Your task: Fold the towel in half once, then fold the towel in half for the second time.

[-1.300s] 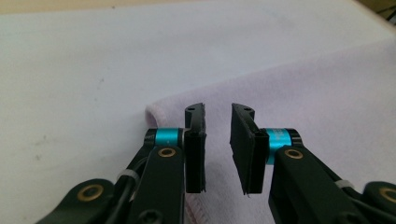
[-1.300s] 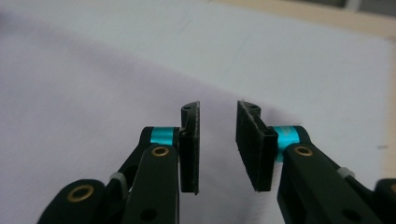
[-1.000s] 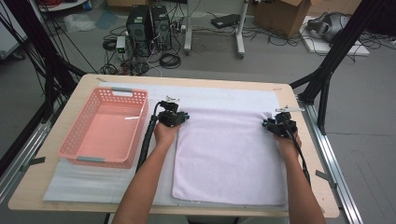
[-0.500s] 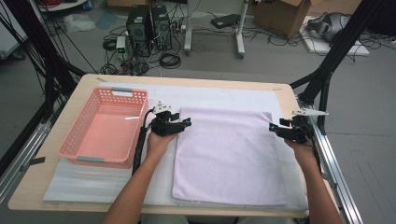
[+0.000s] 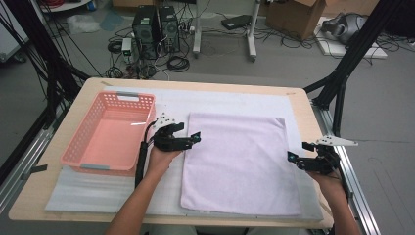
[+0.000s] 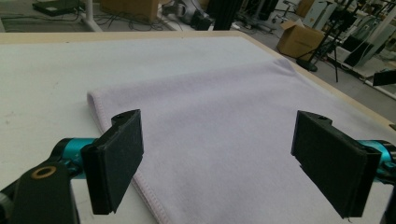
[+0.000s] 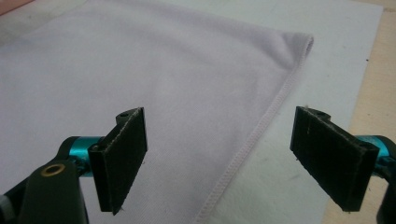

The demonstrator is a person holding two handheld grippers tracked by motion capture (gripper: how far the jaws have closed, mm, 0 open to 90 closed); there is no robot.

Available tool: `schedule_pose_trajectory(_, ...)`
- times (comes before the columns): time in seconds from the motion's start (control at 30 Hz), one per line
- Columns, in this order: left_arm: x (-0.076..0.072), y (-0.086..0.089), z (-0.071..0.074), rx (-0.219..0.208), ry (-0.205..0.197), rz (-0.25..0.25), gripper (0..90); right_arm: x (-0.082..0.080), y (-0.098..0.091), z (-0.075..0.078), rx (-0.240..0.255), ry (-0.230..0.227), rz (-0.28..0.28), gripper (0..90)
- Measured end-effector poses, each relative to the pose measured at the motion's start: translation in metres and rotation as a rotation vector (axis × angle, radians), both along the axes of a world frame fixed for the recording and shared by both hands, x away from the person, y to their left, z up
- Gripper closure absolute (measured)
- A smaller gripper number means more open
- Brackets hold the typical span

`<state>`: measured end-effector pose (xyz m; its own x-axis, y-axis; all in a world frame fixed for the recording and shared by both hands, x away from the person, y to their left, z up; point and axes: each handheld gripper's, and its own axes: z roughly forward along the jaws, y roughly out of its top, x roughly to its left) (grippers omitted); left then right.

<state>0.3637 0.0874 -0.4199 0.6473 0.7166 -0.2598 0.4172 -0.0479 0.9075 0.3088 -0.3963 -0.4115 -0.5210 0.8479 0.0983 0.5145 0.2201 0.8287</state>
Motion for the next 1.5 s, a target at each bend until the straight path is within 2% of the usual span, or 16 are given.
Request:
schedule_pose_trajectory(0.17,-0.004,-0.001,0.003,0.007,-0.011,0.003,17.8,0.0,0.005,-0.001,0.009,-0.013,0.006,17.7)
schedule_pose_trajectory(0.27,-0.005,-0.001,0.003,0.032,-0.017,-0.006,17.8,0.002,0.007,-0.003,0.002,-0.003,0.009,17.7)
schedule_pose_trajectory(0.33,-0.004,-0.002,0.001,0.033,-0.003,-0.009,17.6,0.004,0.006,-0.004,0.004,0.009,0.005,17.7)
schedule_pose_trajectory(0.37,-0.004,-0.003,0.001,0.038,-0.009,-0.011,17.2,0.003,0.005,-0.004,0.004,0.015,0.001,17.8)
schedule_pose_trajectory(0.47,-0.004,-0.003,0.002,0.011,-0.036,-0.023,16.8,0.002,0.003,-0.003,0.012,0.013,-0.004,17.7)
schedule_pose_trajectory(0.53,-0.003,-0.003,0.002,0.02,-0.052,-0.019,16.9,0.002,0.002,-0.002,0.01,0.006,-0.005,17.7)
schedule_pose_trajectory(0.67,-0.002,-0.003,-0.001,0.043,-0.002,-0.021,17.4,0.005,0.004,-0.001,0.009,0.006,-0.014,17.7)
schedule_pose_trajectory(0.73,0.001,-0.003,-0.002,0.048,0.013,0.006,15.7,0.007,0.006,-0.002,-0.006,0.011,-0.014,17.7)
schedule_pose_trajectory(0.8,0.006,-0.001,-0.004,0.029,0.029,-0.001,15.9,0.011,0.008,-0.004,-0.012,0.025,-0.022,17.7)
schedule_pose_trajectory(0.9,0.015,0.003,-0.009,0.015,0.054,0.044,16.2,0.019,0.009,-0.007,-0.015,0.041,-0.031,17.7)
schedule_pose_trajectory(1.03,0.025,0.004,-0.023,0.053,0.096,0.083,20.5,0.032,0.011,-0.012,-0.012,0.076,-0.055,17.8)
schedule_pose_trajectory(1.13,0.03,0.004,-0.027,0.06,0.111,0.097,21.3,0.042,0.013,-0.014,-0.022,0.094,-0.072,18.4)
schedule_pose_trajectory(1.17,0.032,0.003,-0.028,0.077,0.12,0.101,21.4,0.045,0.013,-0.015,-0.026,0.1,-0.082,19.3)
schedule_pose_trajectory(1.3,0.039,-0.007,-0.024,0.113,0.126,0.095,23.6,0.058,0.013,-0.017,-0.024,0.118,-0.124,24.7)
schedule_pose_trajectory(1.33,0.041,-0.008,-0.023,0.112,0.124,0.102,24.0,0.06,0.014,-0.017,-0.023,0.127,-0.139,25.8)
schedule_pose_trajectory(1.5,0.055,-0.015,-0.026,0.181,0.168,0.169,25.2,0.074,0.013,-0.019,-0.031,0.148,-0.211,37.3)
